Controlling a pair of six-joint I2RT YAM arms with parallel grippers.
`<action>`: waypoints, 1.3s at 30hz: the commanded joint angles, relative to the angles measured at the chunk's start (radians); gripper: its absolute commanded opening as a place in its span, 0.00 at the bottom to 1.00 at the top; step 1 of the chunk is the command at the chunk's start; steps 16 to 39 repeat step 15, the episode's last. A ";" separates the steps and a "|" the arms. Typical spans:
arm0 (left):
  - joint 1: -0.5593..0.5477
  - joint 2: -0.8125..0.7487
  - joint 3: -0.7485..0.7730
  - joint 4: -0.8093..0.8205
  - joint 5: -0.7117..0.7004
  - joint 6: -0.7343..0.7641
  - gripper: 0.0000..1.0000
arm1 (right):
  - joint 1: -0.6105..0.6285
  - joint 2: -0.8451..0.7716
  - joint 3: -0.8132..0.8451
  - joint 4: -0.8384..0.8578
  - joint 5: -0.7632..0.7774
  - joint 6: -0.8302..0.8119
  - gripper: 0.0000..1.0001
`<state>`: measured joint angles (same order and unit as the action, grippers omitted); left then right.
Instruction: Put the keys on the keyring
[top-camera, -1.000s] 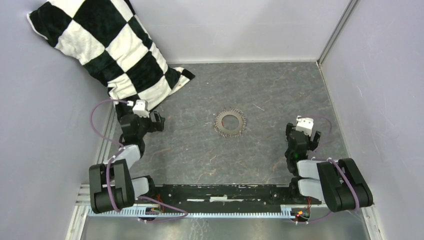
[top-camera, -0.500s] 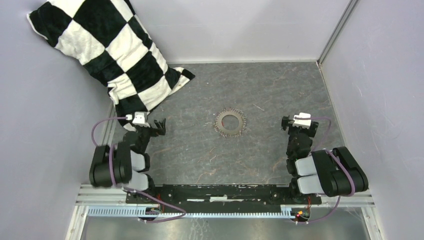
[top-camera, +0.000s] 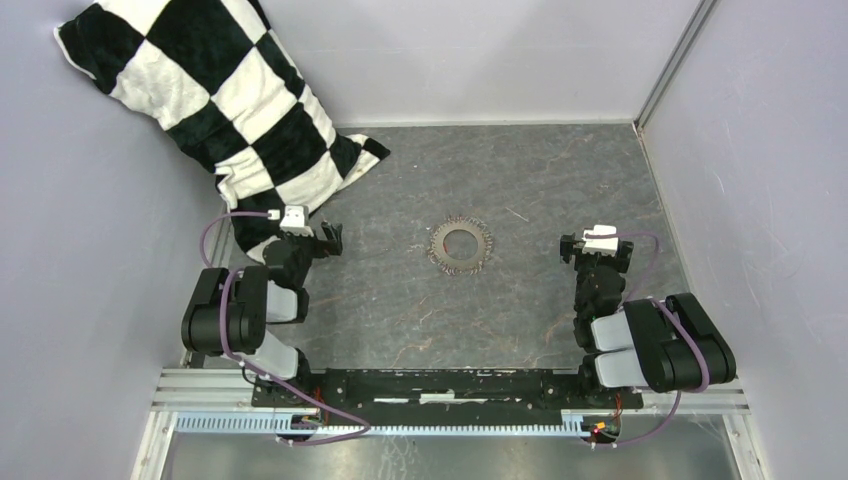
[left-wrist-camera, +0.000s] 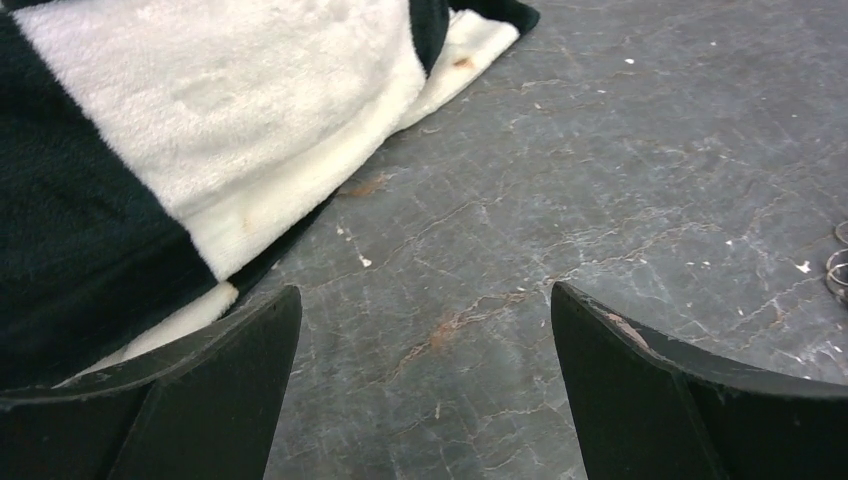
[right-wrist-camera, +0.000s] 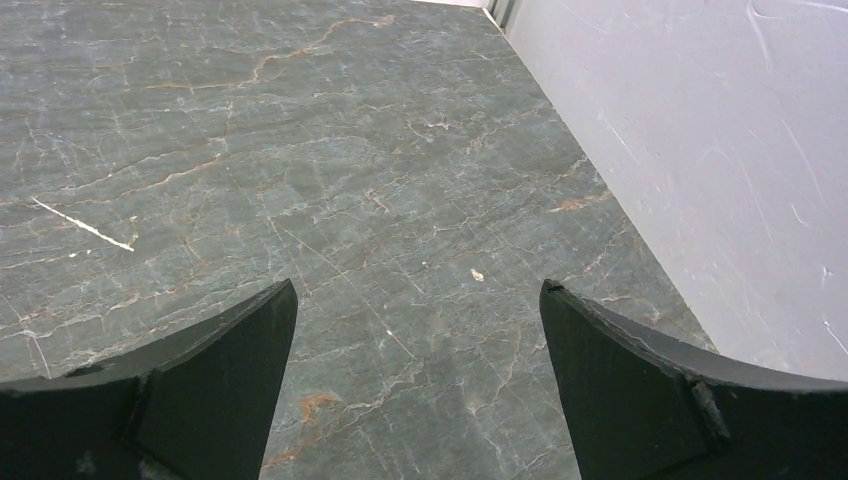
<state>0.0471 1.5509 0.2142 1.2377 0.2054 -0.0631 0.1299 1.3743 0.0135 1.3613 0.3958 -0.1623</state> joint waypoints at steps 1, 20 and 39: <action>-0.003 -0.012 0.007 -0.005 -0.056 0.045 1.00 | -0.005 -0.003 -0.092 0.032 -0.016 -0.010 0.98; -0.009 -0.009 0.013 -0.012 -0.065 0.048 1.00 | -0.004 -0.003 -0.092 0.033 -0.015 -0.010 0.98; -0.009 -0.009 0.013 -0.012 -0.065 0.048 1.00 | -0.004 -0.003 -0.092 0.033 -0.015 -0.010 0.98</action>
